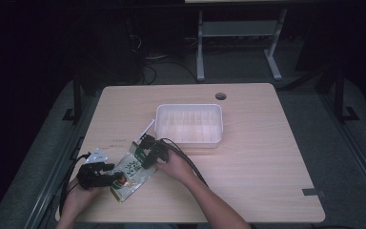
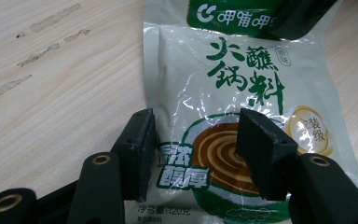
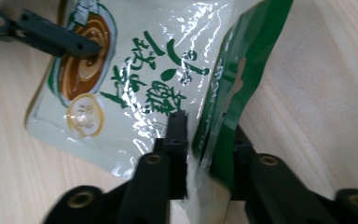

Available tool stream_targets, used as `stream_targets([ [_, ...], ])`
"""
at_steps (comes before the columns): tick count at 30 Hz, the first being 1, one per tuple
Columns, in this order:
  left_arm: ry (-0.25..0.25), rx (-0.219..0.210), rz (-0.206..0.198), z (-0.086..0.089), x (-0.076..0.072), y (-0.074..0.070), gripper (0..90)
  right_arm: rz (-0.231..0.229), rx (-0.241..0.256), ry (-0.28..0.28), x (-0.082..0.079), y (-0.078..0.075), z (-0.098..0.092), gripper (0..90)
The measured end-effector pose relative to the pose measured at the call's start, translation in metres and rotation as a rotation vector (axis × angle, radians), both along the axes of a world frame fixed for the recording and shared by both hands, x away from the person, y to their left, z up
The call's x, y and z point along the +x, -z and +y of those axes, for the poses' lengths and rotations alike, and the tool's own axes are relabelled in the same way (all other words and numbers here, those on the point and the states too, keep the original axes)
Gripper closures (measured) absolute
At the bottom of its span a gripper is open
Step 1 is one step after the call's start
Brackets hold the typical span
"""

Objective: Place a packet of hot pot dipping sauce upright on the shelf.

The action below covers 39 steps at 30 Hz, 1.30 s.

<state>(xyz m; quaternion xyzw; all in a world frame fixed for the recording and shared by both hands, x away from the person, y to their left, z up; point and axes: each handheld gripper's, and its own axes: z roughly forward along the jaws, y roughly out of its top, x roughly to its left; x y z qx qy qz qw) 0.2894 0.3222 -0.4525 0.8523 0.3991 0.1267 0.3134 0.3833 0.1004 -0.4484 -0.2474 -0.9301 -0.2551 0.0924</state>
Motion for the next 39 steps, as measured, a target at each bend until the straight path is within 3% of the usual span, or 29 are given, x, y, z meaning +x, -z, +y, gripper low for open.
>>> stream_targets([
  [1, 0.0, 0.001, 0.0, 0.0, 0.0, 0.0, 46.7, 0.0, 0.0, 0.0, 0.0, 0.0, 0.0, 78.5],
  [2, 0.001, 0.003, -0.001, 0.0, 0.0, 0.0, 46.8, -0.003, -0.009, 0.004, 0.001, 0.001, 0.001, 85.2],
  [6, 0.002, 0.004, -0.007, 0.0, 0.0, -0.002, 47.4, 0.036, -0.016, 0.027, 0.003, -0.001, 0.002, 88.4],
  [12, -0.031, -0.034, -0.055, 0.006, -0.004, -0.01, 45.1, 0.045, -0.025, 0.027, 0.002, -0.006, 0.0, 89.1],
  [18, -0.054, -0.034, -0.056, 0.01, -0.003, -0.008, 42.8, 0.057, -0.018, 0.036, 0.0, -0.016, -0.007, 89.2],
  [28, -0.078, -0.023, -0.067, 0.012, -0.003, -0.009, 39.5, 0.055, -0.015, 0.047, -0.006, -0.038, -0.019, 89.1],
  [39, -0.087, -0.019, -0.061, 0.013, -0.002, -0.007, 38.3, 0.019, -0.006, 0.044, -0.017, -0.074, -0.034, 89.2],
])
